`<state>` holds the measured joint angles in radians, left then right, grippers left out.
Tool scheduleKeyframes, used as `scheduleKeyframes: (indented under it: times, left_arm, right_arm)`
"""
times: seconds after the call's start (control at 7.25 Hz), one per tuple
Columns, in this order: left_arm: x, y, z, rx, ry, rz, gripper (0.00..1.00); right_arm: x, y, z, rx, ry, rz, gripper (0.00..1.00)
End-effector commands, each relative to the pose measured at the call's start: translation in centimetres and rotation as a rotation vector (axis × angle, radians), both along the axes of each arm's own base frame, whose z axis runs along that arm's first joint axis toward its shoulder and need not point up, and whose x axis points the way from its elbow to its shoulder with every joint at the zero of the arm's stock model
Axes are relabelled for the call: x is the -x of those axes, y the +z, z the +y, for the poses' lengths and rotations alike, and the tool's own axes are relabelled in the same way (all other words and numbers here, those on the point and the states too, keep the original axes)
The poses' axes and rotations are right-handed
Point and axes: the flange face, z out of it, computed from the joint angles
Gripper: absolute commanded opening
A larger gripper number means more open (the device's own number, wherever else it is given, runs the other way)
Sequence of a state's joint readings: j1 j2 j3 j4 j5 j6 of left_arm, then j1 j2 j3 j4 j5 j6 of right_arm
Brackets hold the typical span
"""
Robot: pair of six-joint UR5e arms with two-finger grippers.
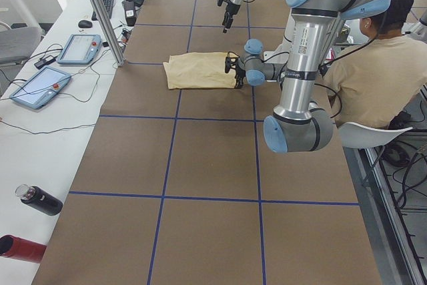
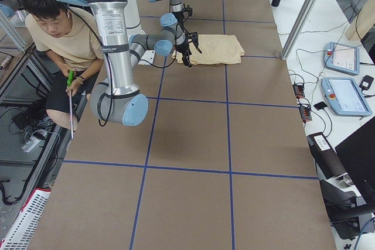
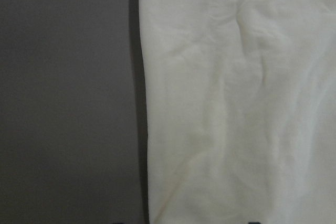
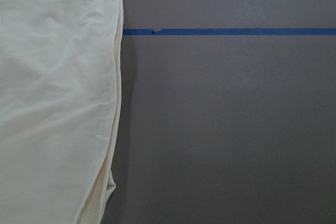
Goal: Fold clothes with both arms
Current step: 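Position both grippers at the shirt's corners nearest the robot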
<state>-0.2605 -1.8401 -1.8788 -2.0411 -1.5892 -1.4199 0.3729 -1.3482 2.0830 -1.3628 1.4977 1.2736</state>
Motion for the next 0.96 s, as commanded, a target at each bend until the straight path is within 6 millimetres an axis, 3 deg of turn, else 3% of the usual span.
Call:
scheduleKeyframes:
  times: [0.0, 0.14, 0.28, 0.41, 0.55, 0.83]
  left_arm:
    - [-0.5, 0.3, 0.5, 0.006, 0.008, -0.006, 0.68]
    - [-0.6, 0.3, 0.8, 0.007, 0.014, -0.008, 0.63]
    - [-0.7, 0.0, 0.7, 0.014, 0.009, -0.001, 0.41]
    - [-0.8, -0.4, 0.7, 0.053, -0.016, 0.014, 0.09]
    - [-0.7, -0.5, 0.8, 0.058, -0.018, 0.018, 0.0]
    - [-0.4, -1.2, 0.7, 0.057, -0.024, 0.033, 0.0]
  right_arm:
    - [0.1, 0.3, -0.1, -0.001, 0.006, 0.006, 1.0]
    - [0.1, 0.3, -0.1, -0.001, 0.006, 0.006, 1.0]
    - [0.1, 0.3, -0.1, -0.001, 0.006, 0.006, 1.0]
    - [0.2, 0.3, 0.0, -0.001, 0.004, 0.006, 1.0]
    - [0.3, 0.0, 0.0, -0.002, 0.005, 0.002, 1.0]
    - [1.7, -0.7, -0.3, 0.014, 0.018, -0.017, 1.0]
